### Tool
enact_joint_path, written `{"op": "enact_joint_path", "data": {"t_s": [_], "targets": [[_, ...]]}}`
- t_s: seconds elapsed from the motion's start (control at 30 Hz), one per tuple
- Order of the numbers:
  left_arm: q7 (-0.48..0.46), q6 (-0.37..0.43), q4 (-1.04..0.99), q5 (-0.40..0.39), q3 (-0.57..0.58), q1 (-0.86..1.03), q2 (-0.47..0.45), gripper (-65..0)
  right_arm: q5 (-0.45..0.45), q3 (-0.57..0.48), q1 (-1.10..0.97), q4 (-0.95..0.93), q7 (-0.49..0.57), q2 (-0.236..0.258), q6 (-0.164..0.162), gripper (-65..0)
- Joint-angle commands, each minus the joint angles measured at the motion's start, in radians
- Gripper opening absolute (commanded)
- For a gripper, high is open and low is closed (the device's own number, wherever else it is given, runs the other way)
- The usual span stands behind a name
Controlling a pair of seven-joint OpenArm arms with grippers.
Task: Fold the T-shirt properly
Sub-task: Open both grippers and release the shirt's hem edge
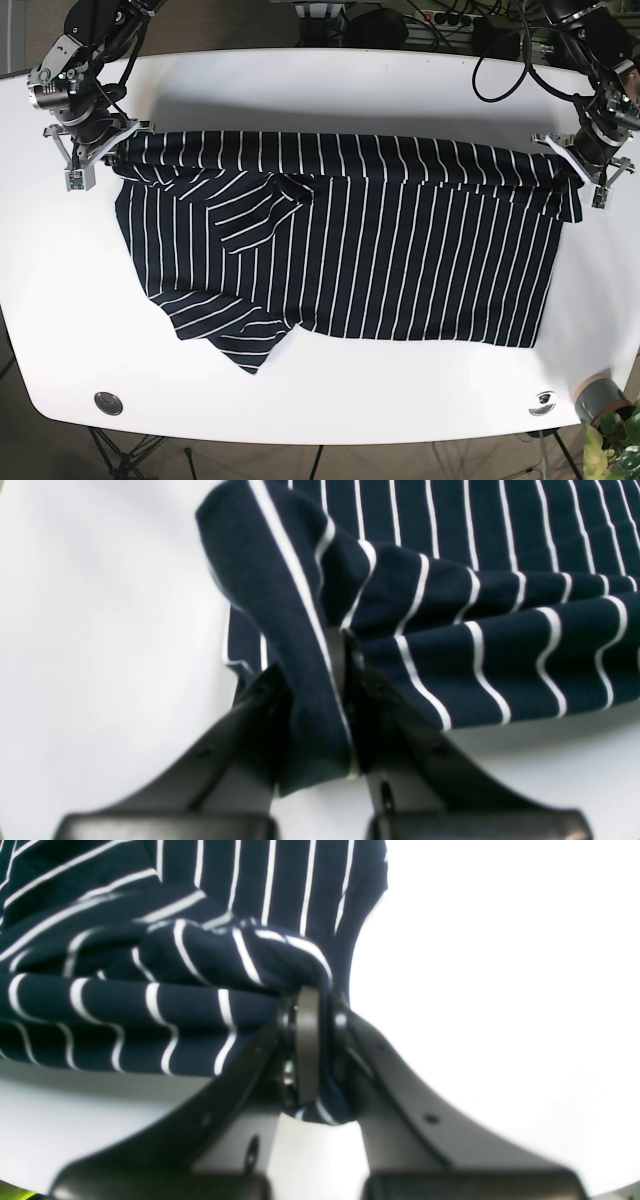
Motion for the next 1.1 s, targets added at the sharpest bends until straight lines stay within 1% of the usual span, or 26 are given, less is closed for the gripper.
{"op": "enact_joint_path", "data": {"t_s": [0.0, 0.07, 0.17, 0.3, 0.37, 0.4, 0.43, 0.57, 0.6, 0.63, 0.67, 0.73, 0.77, 0.8, 0.87, 0.9, 0.93, 1.0, 1.07], "targets": [[-0.026, 0.008, -0.019, -0.002, -0.008, -0.034, -0.024, -65.0, 0.002, 0.004, 0.005, 0.007, 0.014, 0.023, -0.006, -62.8], [-0.026, 0.008, -0.045, -0.002, -0.011, -0.038, -0.029, -65.0, 0.002, 0.004, 0.000, 0.007, 0.012, 0.026, -0.006, -62.8], [-0.026, 0.008, -0.078, -0.004, -0.010, -0.037, -0.063, -65.0, 0.007, 0.005, -0.035, 0.008, 0.012, 0.027, -0.003, -62.8], [-0.026, 0.008, -0.138, -0.004, -0.010, -0.037, -0.067, -65.0, 0.008, 0.005, -0.061, 0.007, 0.017, 0.027, 0.002, -62.3], [-0.024, 0.009, -0.167, -0.002, -0.004, -0.038, -0.073, -64.7, 0.013, 0.005, -0.068, 0.007, 0.017, 0.027, 0.002, -60.6], [-0.024, 0.011, -0.174, -0.002, 0.003, -0.040, -0.079, -62.1, 0.013, 0.005, -0.069, 0.007, 0.017, 0.027, 0.002, -58.5], [-0.024, 0.012, -0.183, -0.002, 0.020, -0.042, -0.089, -55.8, 0.013, 0.005, -0.069, 0.005, 0.016, 0.026, 0.002, -53.3], [-0.024, 0.016, -0.190, -0.005, 0.049, -0.045, -0.099, -29.2, 0.019, 0.007, -0.069, 0.010, 0.014, 0.023, 0.005, -28.5], [-0.024, 0.016, -0.189, -0.005, 0.047, -0.045, -0.099, -24.2, 0.033, 0.011, -0.071, 0.010, 0.012, 0.023, 0.010, -23.5], [-0.024, 0.016, -0.189, -0.010, 0.047, -0.045, -0.099, -20.0, 0.057, 0.013, -0.078, 0.010, 0.012, 0.026, 0.025, -18.9], [-0.024, 0.016, -0.190, -0.011, 0.047, -0.046, -0.102, -18.1, 0.091, 0.017, -0.091, 0.010, 0.012, 0.027, 0.046, -15.2], [-0.026, 0.006, -0.187, -0.014, 0.043, -0.060, -0.115, -18.1, 0.160, 0.050, -0.101, 0.010, 0.012, 0.027, 0.080, -11.9], [-0.024, -0.006, -0.186, -0.025, 0.029, -0.068, -0.124, -18.1, 0.217, 0.080, -0.107, 0.007, 0.012, 0.027, 0.095, -11.3], [-0.024, -0.008, -0.187, -0.053, 0.009, -0.074, -0.133, -18.1, 0.263, 0.100, -0.114, 0.005, 0.011, 0.027, 0.095, -11.1], [-0.024, -0.008, -0.197, -0.111, -0.030, -0.072, -0.138, -17.9, 0.329, 0.122, -0.132, 0.003, 0.011, 0.027, 0.095, -11.1], [-0.022, -0.008, -0.197, -0.152, -0.056, -0.069, -0.152, -17.9, 0.366, 0.126, -0.144, 0.003, 0.011, 0.027, 0.095, -11.1], [-0.015, -0.008, -0.198, -0.177, -0.073, -0.062, -0.161, -17.9, 0.392, 0.129, -0.149, 0.003, 0.011, 0.029, 0.095, -11.1], [0.011, -0.008, -0.198, -0.208, -0.082, -0.055, -0.167, -17.9, 0.422, 0.129, -0.155, 0.003, 0.011, 0.029, 0.095, -11.1], [0.025, -0.008, -0.195, -0.211, -0.082, -0.057, -0.165, -17.9, 0.435, 0.123, -0.155, 0.003, 0.011, 0.030, 0.095, -11.1]]}}
